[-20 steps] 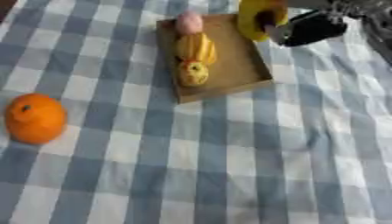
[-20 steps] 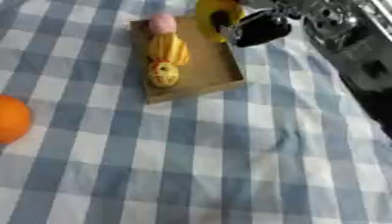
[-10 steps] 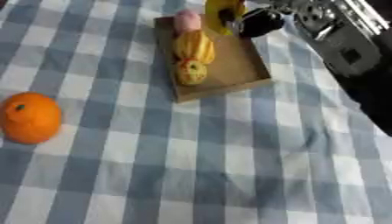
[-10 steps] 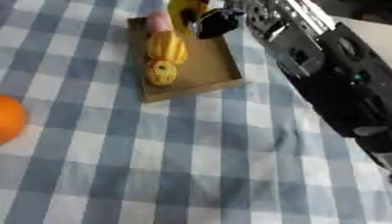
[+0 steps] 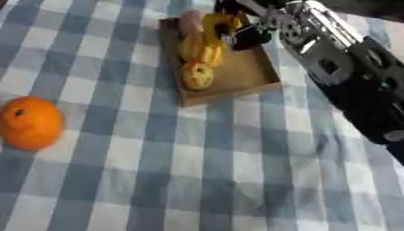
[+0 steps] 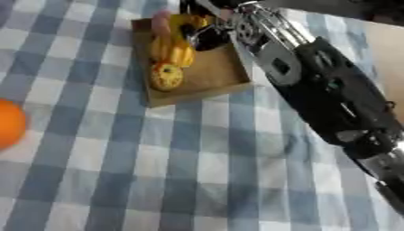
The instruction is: Pick up objects on the table and place them in the box.
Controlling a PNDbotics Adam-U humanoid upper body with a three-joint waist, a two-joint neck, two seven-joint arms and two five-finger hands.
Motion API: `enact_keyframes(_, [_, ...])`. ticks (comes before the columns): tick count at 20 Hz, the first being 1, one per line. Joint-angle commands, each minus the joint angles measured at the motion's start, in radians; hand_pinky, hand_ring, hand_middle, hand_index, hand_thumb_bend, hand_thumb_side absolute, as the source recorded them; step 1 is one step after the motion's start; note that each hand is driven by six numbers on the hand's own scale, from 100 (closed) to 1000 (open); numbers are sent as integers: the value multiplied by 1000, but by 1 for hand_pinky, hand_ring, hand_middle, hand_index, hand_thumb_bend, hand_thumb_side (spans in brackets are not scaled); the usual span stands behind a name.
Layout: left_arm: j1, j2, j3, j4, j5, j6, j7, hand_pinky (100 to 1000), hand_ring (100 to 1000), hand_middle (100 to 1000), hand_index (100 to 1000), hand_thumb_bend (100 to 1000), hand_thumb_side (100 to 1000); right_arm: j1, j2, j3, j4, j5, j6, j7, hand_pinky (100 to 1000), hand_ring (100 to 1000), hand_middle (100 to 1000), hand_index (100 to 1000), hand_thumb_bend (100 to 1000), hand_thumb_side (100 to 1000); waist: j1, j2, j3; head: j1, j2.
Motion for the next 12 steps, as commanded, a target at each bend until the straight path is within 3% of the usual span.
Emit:
enact_keyframes(1, [-7, 17, 7, -16, 4, 0, -1, 730, 782, 692, 772, 255, 544, -18, -11, -3, 14, 20, -15, 17, 707, 707, 639, 760, 100, 145, 10, -23, 1, -1, -10])
enact_keyframes(2, [-6, 17, 7, -16, 4, 0, -1, 730, 782, 692, 772, 255, 544, -16, -12, 0, 18, 21, -20, 31, 739, 769, 734, 828, 100, 181, 11, -24, 0, -1, -9])
enact_keyframes(5, [-2, 17, 9, -16, 4, 1, 1, 730, 782, 692, 772, 254, 544, -12, -20, 0, 21, 27, -26, 79, 784, 846, 843, 892, 100, 271, 13, -28, -6, 4, -5])
enact_keyframes(12, [5, 17, 12, -16, 4, 3, 4, 731, 782, 692, 773, 257, 543, 2, -53, -40, -62, 4, 17, 156, 812, 888, 897, 933, 100, 322, 22, -43, -19, 17, 0])
